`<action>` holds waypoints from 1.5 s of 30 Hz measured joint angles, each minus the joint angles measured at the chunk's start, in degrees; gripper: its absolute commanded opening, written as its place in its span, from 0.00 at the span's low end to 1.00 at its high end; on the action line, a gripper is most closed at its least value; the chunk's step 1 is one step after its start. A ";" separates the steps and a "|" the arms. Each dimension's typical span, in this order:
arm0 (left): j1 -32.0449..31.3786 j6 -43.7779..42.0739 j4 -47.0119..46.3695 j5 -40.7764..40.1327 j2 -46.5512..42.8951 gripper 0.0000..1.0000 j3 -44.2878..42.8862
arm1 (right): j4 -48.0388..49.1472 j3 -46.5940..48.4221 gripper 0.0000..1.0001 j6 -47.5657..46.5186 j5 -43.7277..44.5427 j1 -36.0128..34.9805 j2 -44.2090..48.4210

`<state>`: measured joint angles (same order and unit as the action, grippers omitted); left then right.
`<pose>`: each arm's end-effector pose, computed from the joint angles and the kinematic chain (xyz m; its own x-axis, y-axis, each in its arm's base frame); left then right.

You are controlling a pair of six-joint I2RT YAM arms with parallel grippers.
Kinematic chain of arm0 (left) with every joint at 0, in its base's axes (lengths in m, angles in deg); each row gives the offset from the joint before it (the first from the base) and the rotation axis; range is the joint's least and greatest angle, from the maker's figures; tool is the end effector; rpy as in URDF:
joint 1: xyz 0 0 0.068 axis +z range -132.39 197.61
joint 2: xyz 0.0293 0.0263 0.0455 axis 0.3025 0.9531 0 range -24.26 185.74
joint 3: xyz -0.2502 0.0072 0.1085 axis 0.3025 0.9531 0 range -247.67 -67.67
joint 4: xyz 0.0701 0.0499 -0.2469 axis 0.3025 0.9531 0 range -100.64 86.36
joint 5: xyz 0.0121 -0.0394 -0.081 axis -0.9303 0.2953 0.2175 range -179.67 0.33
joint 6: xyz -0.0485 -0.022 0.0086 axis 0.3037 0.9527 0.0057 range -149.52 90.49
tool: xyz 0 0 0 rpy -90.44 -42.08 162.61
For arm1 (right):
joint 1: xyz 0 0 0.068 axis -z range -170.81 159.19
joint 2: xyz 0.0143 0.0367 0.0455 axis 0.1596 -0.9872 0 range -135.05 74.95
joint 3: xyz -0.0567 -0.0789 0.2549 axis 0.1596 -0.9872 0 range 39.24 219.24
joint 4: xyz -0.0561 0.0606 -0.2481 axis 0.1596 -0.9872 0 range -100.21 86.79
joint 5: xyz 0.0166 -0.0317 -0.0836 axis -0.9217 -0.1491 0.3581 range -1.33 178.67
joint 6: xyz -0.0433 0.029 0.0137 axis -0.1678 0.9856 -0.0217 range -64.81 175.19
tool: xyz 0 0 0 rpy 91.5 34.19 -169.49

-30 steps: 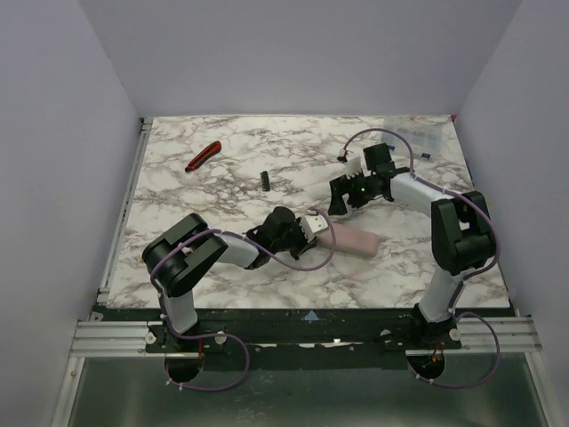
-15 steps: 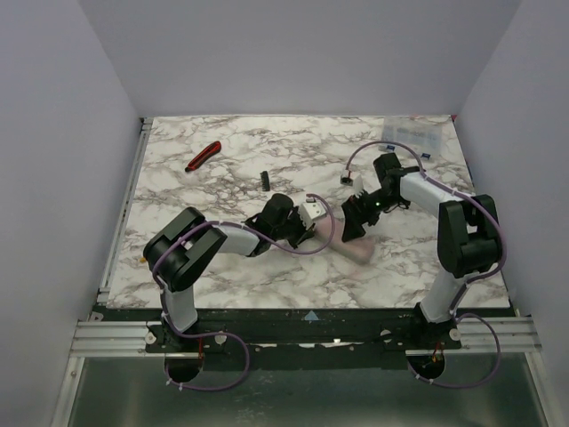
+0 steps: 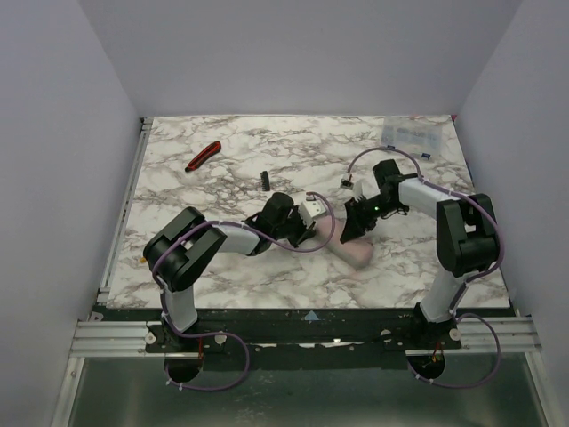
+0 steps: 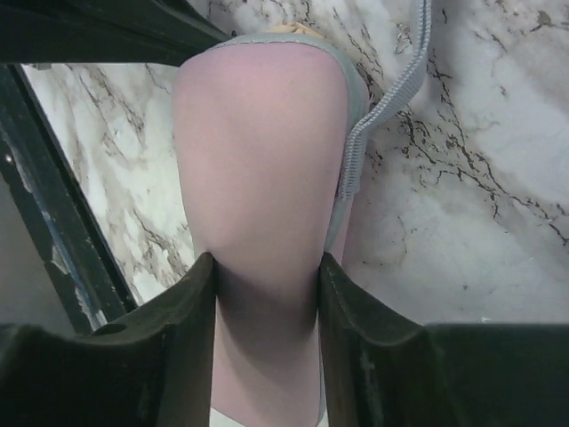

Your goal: Open the umbrella

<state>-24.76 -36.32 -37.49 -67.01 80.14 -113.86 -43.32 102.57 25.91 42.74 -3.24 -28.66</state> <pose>0.2545 -0.2507 0.1369 -0.2792 0.4027 -0.8717 0.9044 0.4154 -0.0978 0.3112 0.0946 0.1600 -0.7094 -0.5047 -0.4920 -0.7036 0.4662 0.5363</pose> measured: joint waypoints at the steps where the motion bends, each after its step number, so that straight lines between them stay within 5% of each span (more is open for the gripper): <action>1: 0.00 0.28 -0.02 -0.07 0.00 0.00 0.00 | 0.74 -0.44 0.17 0.79 -0.13 0.11 0.00; 4: -0.13 0.85 -0.35 -0.70 -0.09 0.00 0.28 | 2.82 -1.70 0.00 3.34 -0.55 0.39 0.04; 18: -3.80 2.08 -2.08 -7.89 -2.67 0.00 3.89 | 10.51 -9.57 0.00 13.07 0.24 -0.07 5.81; 30: -5.31 -2.12 4.02 -5.70 -3.89 0.00 1.86 | 12.17 -9.57 0.00 16.98 4.98 -1.33 7.26; 45: -12.11 -1.55 5.07 -2.19 -0.96 0.00 -1.64 | 23.26 -9.27 0.00 35.93 12.44 -1.42 6.64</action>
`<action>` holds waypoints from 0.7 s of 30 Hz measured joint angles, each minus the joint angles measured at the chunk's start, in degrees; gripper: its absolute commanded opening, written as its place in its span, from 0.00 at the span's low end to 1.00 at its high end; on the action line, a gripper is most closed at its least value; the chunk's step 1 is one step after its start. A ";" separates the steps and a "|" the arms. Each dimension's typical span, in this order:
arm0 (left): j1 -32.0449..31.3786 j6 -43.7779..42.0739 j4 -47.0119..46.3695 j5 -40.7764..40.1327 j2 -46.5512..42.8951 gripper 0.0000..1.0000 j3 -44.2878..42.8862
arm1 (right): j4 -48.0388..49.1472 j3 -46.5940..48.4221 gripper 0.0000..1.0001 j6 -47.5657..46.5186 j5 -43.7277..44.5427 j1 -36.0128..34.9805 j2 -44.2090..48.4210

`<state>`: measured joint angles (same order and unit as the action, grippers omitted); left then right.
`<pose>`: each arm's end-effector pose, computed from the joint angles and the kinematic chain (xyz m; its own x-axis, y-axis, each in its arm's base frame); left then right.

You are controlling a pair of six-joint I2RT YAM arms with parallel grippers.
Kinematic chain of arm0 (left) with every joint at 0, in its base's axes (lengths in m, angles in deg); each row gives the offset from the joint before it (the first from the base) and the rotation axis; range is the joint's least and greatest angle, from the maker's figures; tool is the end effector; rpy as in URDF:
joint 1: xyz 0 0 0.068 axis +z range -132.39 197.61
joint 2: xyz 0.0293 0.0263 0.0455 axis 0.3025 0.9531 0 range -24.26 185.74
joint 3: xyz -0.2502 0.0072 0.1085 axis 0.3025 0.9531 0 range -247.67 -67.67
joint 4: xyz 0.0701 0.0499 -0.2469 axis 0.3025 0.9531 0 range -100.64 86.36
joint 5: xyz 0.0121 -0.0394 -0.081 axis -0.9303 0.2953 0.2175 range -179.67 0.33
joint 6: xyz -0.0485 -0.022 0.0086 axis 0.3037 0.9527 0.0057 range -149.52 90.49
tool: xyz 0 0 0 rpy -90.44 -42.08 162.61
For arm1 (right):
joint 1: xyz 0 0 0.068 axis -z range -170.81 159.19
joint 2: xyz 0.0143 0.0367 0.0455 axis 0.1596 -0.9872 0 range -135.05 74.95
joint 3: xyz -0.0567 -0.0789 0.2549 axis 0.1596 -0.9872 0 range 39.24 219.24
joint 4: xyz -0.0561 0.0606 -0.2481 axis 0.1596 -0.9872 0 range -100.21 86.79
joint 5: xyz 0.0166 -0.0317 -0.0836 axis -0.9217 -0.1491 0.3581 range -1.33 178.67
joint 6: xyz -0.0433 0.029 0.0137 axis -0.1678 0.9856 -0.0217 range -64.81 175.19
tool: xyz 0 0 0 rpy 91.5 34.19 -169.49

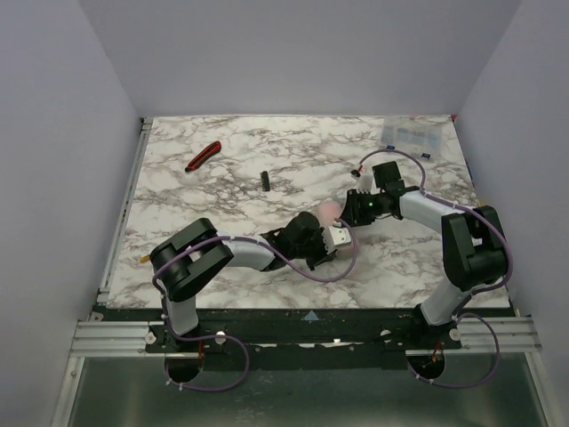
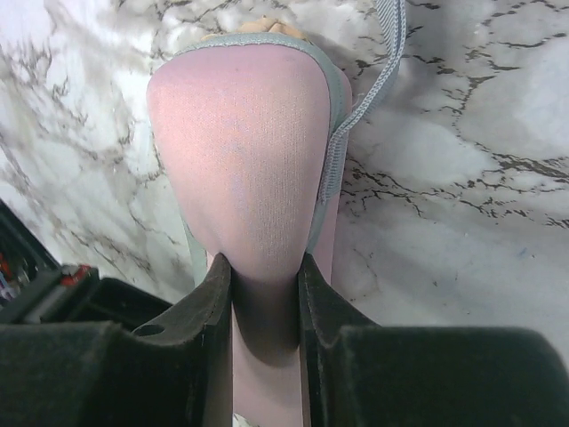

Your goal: Open the umbrella

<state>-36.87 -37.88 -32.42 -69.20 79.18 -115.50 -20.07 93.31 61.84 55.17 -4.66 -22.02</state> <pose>0.1981 -0.2990 0.1422 -0.1845 0.4930 -0.8502 0.9684 0.2388 -0.0717 0.3104 0.0966 0.1631 -0.8876 -0.1193 -0.4450 -0.3691 0.7621 0.5320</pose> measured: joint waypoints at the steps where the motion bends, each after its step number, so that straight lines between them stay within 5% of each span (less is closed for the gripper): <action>1: -0.39 -0.02 0.04 0.17 -0.02 0.00 0.02 | 0.79 0.00 0.00 1.57 0.70 -0.02 0.00; 9: 0.70 -0.20 -0.52 2.32 -0.48 0.00 1.77 | 1.14 -1.14 0.73 4.85 1.79 0.48 1.22; 11: 1.95 0.11 0.09 3.87 -0.81 0.00 2.34 | 0.52 -1.99 0.84 3.32 2.64 1.97 2.47; 16: 6.40 1.03 2.29 8.11 -1.53 0.00 2.78 | -4.44 -2.36 0.99 -8.90 3.34 7.56 6.62; 21: 10.40 0.81 7.43 11.93 -2.21 0.00 2.08 | -8.74 -2.34 1.00 -28.26 2.43 8.59 14.47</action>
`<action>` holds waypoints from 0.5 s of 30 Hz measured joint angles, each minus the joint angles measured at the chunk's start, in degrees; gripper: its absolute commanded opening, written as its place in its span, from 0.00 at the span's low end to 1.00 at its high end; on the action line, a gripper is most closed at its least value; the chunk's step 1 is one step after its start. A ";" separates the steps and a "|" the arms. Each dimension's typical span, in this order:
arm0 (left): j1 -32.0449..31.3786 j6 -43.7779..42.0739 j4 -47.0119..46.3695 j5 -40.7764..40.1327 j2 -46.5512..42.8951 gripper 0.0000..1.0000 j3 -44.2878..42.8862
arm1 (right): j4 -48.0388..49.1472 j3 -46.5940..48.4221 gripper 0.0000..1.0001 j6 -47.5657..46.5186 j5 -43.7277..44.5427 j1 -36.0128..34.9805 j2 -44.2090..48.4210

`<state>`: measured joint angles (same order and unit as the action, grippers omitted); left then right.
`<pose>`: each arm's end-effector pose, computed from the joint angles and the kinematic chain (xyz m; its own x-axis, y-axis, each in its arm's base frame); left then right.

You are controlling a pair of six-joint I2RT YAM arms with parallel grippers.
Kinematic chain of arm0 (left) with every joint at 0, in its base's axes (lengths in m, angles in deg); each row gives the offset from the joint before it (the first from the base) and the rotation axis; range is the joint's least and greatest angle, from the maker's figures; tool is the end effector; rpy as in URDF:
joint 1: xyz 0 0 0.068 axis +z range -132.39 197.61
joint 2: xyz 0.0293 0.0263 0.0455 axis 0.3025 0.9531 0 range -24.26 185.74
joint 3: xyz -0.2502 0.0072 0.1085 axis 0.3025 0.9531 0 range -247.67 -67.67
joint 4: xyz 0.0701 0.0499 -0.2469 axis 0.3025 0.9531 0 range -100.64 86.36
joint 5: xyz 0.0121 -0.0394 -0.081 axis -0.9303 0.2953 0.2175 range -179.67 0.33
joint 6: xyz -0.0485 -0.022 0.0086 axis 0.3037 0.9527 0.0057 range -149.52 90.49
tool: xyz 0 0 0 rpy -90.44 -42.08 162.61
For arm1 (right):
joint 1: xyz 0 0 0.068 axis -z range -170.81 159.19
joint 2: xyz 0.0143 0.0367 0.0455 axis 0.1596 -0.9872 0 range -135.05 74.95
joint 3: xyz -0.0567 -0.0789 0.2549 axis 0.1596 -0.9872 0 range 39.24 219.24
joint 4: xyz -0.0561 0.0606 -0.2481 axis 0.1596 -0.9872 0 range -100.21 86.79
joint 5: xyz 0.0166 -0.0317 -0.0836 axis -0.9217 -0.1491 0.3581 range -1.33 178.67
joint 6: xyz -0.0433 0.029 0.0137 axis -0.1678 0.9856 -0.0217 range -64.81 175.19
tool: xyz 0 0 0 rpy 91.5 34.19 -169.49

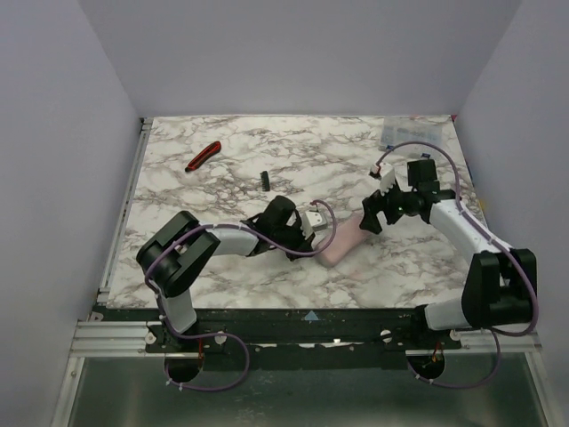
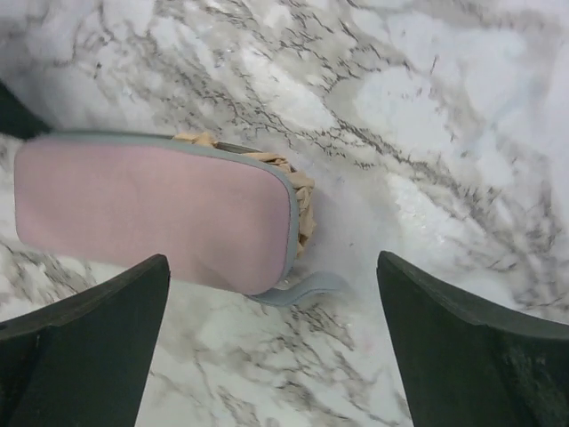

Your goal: Open the umbrella

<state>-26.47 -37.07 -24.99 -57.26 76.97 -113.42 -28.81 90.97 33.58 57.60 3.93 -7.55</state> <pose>0.2296 -0.2489 0.1361 -0.3530 0.4964 -0.7931 0.9318 0.2628 -0.2503 0.2817 0.0442 0.2144 -0.6372 -0.3754 -0.6731 -0.6429 0.7405 0.1956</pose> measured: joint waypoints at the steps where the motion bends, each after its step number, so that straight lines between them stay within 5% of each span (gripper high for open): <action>1: 0.52 -0.15 0.94 0.42 0.00 0.00 -0.42 | -0.83 0.00 1.00 -4.92 -0.90 0.00 1.66; 9: 2.60 -2.84 9.42 2.82 1.09 0.00 -5.38 | -13.35 2.36 1.00 -42.99 -10.45 -0.04 4.11; 15: 2.75 -3.52 10.91 3.65 1.97 0.00 -6.40 | -20.06 2.32 1.00 -60.00 -15.26 -1.42 1.49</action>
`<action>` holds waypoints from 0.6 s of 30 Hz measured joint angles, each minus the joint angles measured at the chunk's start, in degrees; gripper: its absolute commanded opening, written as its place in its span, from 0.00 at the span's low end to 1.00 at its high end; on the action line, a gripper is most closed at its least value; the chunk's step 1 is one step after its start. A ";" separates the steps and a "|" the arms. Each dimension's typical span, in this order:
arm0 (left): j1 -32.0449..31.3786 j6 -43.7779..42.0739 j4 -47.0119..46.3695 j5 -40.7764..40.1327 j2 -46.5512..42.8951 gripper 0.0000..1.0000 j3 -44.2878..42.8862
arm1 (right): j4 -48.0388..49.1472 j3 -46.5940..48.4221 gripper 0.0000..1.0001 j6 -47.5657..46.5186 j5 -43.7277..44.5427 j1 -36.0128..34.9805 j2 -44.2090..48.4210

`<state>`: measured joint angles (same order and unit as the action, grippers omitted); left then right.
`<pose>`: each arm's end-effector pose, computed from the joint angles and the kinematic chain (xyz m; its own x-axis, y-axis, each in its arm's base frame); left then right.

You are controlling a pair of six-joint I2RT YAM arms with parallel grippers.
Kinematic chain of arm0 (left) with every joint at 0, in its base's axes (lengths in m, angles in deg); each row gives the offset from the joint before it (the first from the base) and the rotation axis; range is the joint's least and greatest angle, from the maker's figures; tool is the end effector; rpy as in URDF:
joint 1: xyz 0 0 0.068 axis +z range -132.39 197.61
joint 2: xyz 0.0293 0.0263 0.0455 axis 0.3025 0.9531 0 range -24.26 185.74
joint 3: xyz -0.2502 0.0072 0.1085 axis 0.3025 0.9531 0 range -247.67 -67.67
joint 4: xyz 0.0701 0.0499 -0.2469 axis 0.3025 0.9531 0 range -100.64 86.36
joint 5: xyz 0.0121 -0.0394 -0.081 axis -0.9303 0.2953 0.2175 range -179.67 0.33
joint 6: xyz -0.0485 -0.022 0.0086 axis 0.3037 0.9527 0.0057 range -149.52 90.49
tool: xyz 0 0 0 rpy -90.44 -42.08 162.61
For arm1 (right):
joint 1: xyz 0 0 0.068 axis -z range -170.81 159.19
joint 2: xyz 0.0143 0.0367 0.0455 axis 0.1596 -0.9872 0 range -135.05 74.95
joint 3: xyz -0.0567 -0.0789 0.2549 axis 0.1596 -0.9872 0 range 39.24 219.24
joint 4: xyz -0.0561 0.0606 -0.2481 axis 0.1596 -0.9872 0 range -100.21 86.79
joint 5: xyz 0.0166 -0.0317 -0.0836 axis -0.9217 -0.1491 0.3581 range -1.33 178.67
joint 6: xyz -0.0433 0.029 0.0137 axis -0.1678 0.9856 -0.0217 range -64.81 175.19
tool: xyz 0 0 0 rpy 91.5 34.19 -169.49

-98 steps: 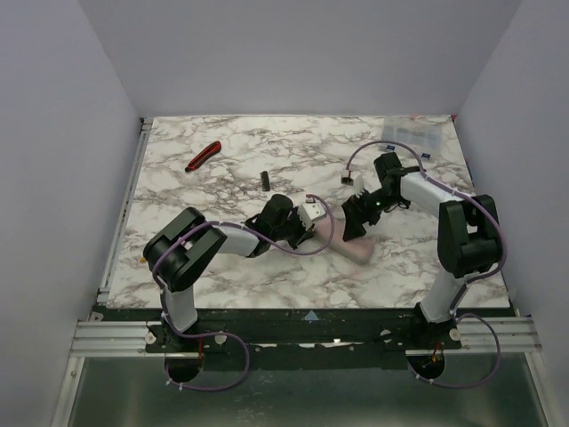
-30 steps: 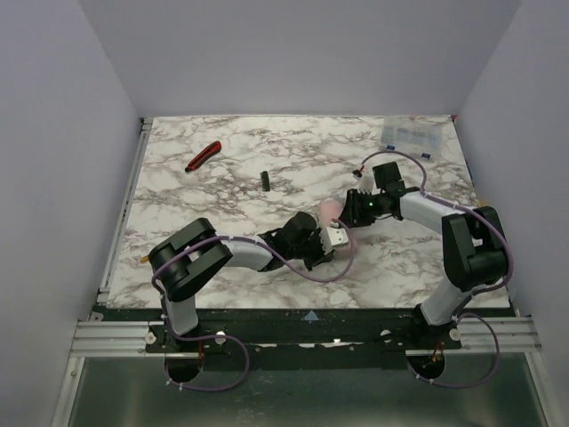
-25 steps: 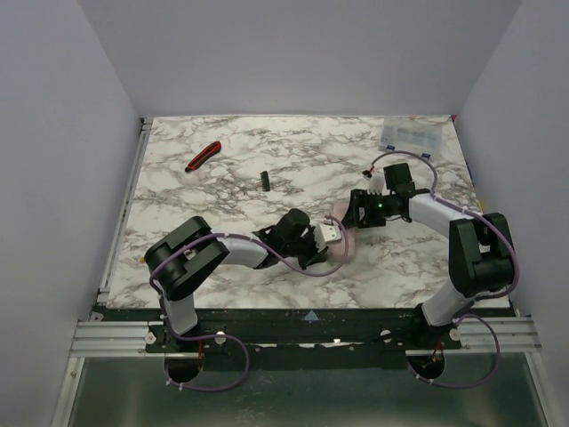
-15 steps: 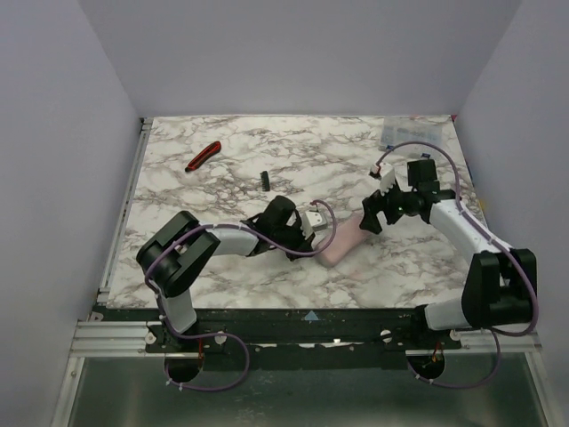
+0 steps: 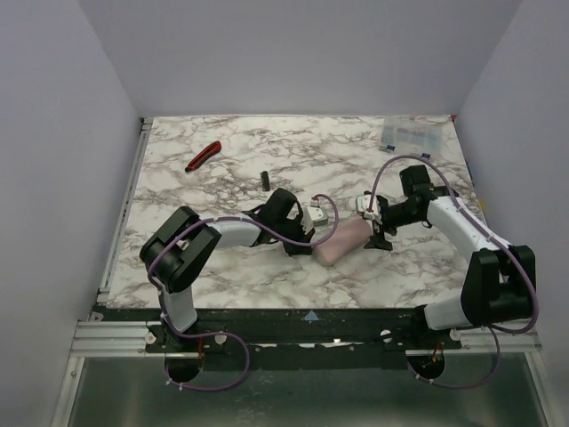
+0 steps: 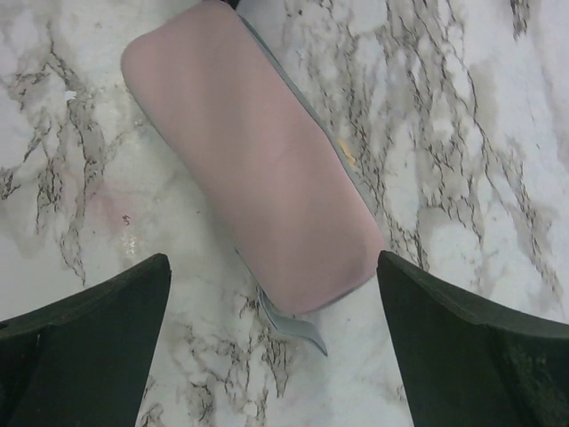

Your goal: Open the umbrella

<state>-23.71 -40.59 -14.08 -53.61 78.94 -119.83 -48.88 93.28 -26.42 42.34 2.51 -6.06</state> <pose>0.2493 -0.2471 0.1418 -0.3844 0.5447 -0.7453 0.9229 0.2451 -0.2969 0.2490 0.0549 0.2224 0.1531 -0.6699 -0.7265 -0.9808 -0.0134 -0.1944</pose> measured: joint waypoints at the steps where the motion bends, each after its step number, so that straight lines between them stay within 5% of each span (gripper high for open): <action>1: 0.00 -0.11 0.00 0.09 0.00 0.00 0.00 | -0.61 0.00 1.00 -1.68 -0.52 -0.39 -0.52; 18: 0.11 -1.22 1.22 1.01 1.18 0.00 -1.75 | 2.38 0.02 0.98 -12.94 -2.47 -5.29 -9.46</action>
<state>-23.60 -41.81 -12.86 -52.61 80.12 -121.58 -46.49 93.31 -39.36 39.87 -2.78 -15.53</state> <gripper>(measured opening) 0.012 0.996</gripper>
